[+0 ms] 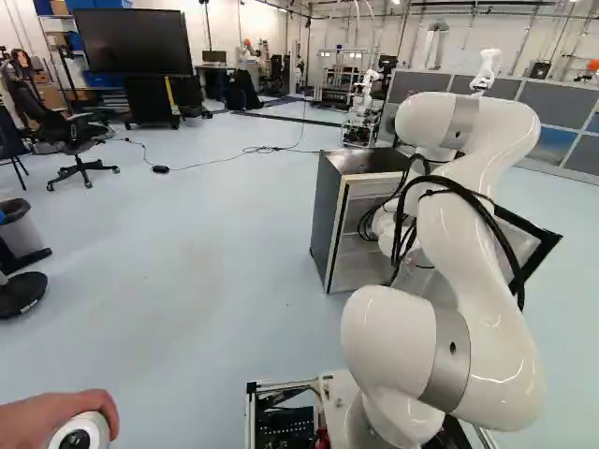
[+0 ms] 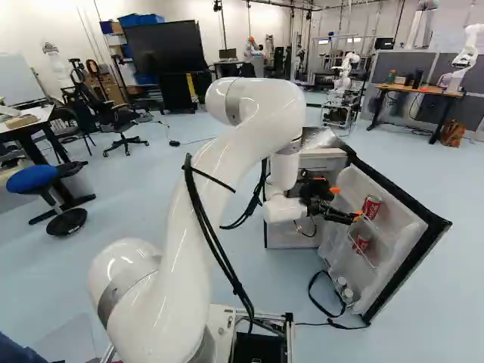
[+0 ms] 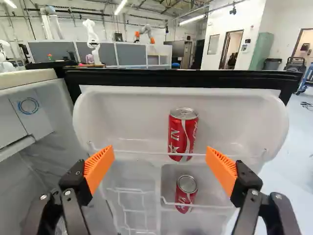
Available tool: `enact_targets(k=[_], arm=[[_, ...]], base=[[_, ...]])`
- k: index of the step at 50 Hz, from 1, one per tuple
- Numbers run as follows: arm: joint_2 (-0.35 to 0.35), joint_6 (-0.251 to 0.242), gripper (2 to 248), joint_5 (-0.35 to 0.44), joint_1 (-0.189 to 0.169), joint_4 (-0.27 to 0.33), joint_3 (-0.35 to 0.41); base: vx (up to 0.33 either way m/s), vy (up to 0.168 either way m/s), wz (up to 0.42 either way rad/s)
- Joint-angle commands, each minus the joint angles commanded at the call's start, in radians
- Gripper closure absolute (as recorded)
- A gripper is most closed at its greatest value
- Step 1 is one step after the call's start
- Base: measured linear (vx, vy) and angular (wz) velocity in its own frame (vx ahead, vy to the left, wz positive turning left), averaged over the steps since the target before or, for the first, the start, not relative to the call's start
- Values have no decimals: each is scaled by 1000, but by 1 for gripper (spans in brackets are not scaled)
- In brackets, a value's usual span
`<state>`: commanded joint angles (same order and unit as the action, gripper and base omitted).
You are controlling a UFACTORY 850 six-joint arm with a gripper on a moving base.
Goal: Grab a drink from the fridge
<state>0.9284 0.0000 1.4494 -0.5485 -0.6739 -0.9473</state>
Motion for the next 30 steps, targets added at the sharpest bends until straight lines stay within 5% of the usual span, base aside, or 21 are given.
enact_targets(k=[30], arm=[[39,0,3,0,-55,0,-70]], base=[[0,0,0]])
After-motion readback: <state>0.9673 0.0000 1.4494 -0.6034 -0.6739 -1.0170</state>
